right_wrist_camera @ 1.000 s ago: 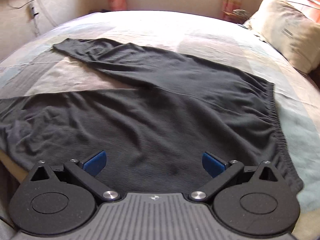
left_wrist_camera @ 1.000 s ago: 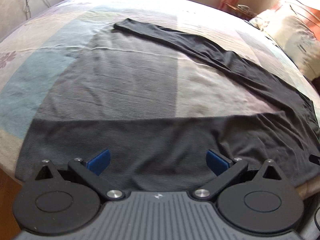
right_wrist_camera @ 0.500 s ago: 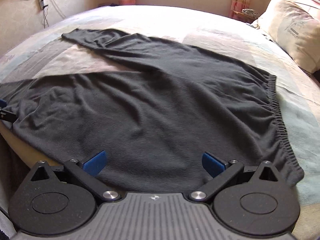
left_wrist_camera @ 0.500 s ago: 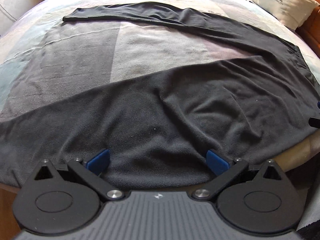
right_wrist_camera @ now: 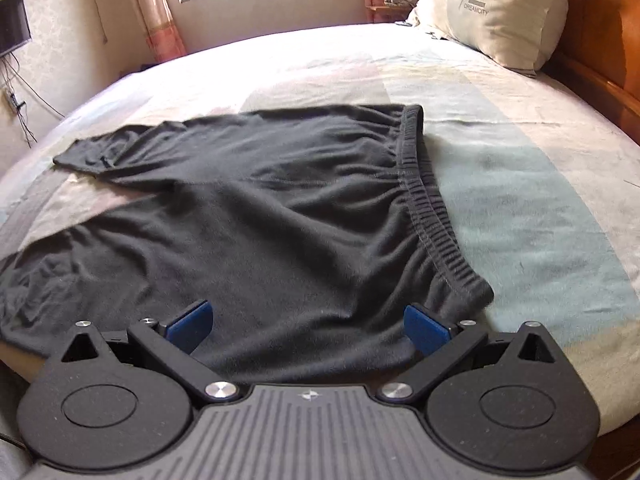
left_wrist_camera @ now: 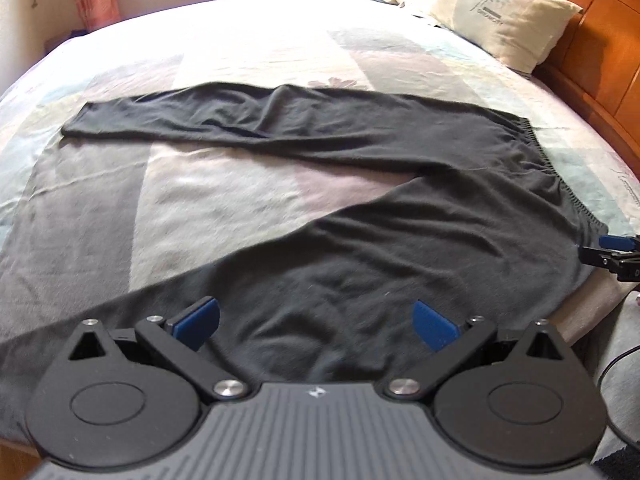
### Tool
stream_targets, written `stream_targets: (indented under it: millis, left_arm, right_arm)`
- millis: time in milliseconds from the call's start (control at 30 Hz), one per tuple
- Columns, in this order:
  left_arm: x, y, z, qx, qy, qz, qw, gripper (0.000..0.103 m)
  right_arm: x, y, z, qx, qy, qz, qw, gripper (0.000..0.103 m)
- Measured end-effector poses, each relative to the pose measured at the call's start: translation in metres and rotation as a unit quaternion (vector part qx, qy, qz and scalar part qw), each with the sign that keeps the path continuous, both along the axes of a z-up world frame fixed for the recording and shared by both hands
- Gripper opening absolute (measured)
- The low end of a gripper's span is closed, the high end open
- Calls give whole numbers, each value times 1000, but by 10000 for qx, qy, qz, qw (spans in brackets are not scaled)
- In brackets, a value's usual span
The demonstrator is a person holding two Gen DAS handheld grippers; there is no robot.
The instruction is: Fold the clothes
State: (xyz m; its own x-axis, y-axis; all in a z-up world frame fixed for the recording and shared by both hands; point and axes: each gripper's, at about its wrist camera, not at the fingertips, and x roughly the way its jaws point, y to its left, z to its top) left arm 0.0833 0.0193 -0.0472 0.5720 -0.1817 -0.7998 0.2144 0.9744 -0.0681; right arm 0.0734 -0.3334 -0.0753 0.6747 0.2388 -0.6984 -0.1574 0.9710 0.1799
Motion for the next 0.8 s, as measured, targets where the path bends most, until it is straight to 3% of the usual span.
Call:
stream_targets:
  millis: [100,233,333,500,667,800]
  left_arm:
    - [13,-33,-1,-178,-4,-265,9995,102]
    - [23,-74,-12,-362,175,-581,9975,102]
    - [27,-93,-27,-356,357,-681,9964,102]
    - [47,-94,-65,-571,949,-395,9931,102]
    - [45,-91,-57,-550,865,-296,9943,102]
    - [44,-80,-51,-160,704,-145,9973,102]
  right_arm:
    - [15,0,0,87,-30,83,9999,103]
    - [26,-10,-17,137,352,-44,9993,103]
    - [14,-24,-24,248,229,66,9994,103]
    - [16,-36,-14,483,295,117,9983,103]
    - [58,-25,18,695,-97,660,9953,103]
    - [116,2,29,897,-29,1188,9889,103]
